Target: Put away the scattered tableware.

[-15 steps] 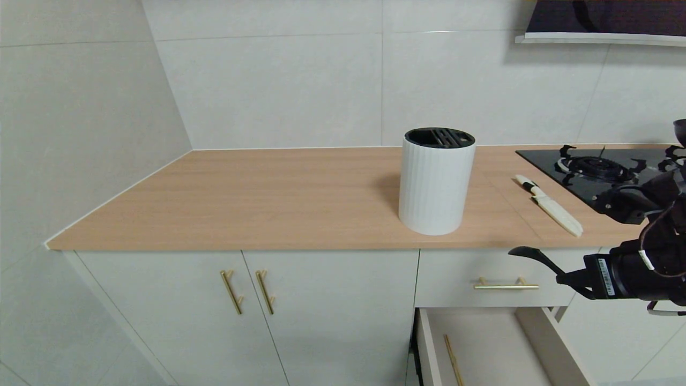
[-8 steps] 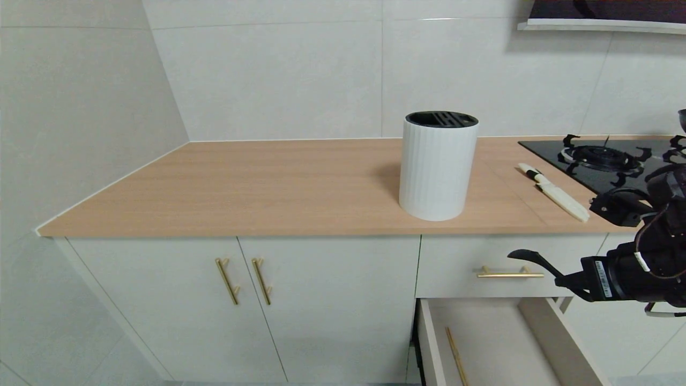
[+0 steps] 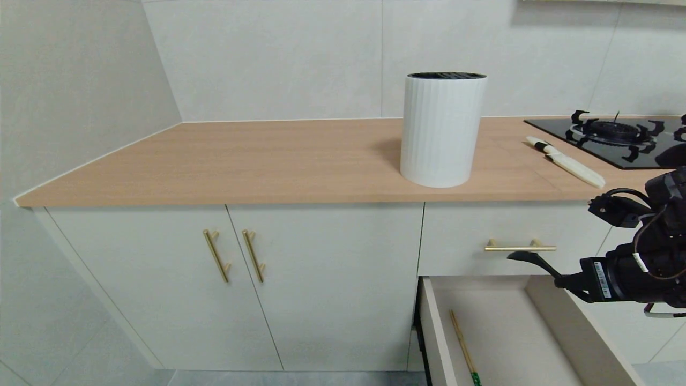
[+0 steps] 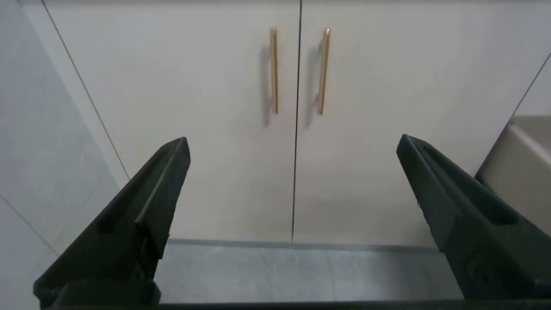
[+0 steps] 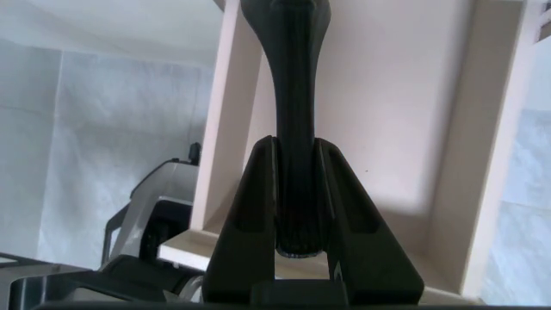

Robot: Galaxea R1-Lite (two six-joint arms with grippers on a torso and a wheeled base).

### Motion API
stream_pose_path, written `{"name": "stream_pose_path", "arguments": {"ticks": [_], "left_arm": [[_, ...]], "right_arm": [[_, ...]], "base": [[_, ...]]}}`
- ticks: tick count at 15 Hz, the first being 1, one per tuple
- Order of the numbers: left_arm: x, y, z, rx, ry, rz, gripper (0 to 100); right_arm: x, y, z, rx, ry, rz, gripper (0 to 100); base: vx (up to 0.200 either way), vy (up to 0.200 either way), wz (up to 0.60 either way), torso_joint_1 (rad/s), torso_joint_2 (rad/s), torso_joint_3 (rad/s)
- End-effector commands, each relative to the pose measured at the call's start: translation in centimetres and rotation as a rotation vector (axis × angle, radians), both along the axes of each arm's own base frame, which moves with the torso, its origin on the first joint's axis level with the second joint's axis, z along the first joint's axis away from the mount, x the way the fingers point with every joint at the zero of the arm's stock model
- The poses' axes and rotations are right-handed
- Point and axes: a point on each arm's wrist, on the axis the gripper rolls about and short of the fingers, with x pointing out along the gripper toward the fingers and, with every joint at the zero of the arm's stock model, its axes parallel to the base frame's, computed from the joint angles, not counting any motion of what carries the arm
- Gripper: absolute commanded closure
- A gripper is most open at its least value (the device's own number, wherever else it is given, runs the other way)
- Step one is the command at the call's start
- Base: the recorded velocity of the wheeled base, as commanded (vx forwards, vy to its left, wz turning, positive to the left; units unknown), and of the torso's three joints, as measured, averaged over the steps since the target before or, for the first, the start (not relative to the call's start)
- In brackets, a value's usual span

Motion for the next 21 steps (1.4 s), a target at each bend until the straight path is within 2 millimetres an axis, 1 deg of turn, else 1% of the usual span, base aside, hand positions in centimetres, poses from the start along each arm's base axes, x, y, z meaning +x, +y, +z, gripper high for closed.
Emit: {"name": "stream_pose_path", "arguments": {"ticks": [1, 8, 16, 20, 21], "left_arm": [[0.0, 0.0, 0.0, 0.000, -0.001, 0.001, 0], [0.0, 0.0, 0.0, 0.000, -0.001, 0.001, 0], [0.0, 0.0, 0.0, 0.000, -0.001, 0.001, 0], [0.0, 0.0, 0.0, 0.000, -0.001, 0.001, 0], [0.0, 0.0, 0.0, 0.000, -0.001, 0.001, 0]], "right_arm": [[0.0, 0.0, -0.1, -0.001, 0.003, 0.001, 100], [0.0, 0.0, -0.2, 0.000, 0.007, 0.002, 100], [0.3, 0.1, -0.5, -0.002, 0.021, 0.002, 100], [2.5, 0.3, -3.1, -0.049, 0.099, -0.023, 100], [3.6, 0.5, -5.0, -0.102, 0.142, -0.052, 100]], "base": [[0.000, 0.000, 0.00, -0.168, 0.46, 0.295], [0.000, 0.000, 0.00, -0.119, 0.40, 0.279], [0.000, 0.000, 0.00, -0.007, 0.02, 0.011], [0.000, 0.000, 0.00, 0.000, 0.00, 0.000], [0.000, 0.000, 0.00, 0.000, 0.00, 0.000]]}}
